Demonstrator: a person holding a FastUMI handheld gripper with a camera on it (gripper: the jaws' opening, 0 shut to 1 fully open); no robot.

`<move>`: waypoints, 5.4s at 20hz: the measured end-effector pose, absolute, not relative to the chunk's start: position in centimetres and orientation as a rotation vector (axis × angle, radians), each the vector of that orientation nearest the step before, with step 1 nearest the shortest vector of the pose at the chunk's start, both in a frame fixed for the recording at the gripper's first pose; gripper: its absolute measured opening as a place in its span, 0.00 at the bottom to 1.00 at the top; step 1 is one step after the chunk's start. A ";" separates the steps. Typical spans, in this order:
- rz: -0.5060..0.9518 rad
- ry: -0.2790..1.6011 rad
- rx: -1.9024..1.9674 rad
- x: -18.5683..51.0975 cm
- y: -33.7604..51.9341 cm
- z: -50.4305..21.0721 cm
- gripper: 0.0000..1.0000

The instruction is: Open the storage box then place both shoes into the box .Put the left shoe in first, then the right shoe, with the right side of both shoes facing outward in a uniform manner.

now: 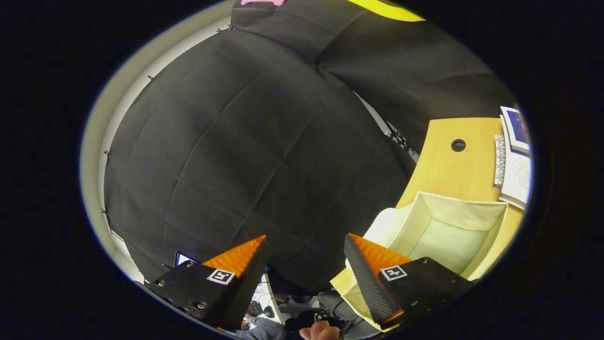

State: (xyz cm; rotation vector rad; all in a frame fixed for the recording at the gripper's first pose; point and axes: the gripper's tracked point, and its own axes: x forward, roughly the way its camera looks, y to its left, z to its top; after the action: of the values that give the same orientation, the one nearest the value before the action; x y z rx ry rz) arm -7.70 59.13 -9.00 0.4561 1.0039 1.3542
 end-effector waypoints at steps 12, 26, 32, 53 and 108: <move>1.143 0.838 0.439 -2.5 44.8 -8.1 0.96; 0.759 0.773 0.255 2.2 29.7 -16.4 0.96; 0.636 0.895 0.151 0.9 25.8 -23.4 0.96; 0.531 1.174 0.014 1.7 26.5 -41.0 0.58; 0.882 1.052 -0.221 -1.3 53.0 -24.0 0.77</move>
State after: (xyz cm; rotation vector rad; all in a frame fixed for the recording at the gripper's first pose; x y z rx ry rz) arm -1.33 52.99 -23.97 -0.2208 1.0516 0.8819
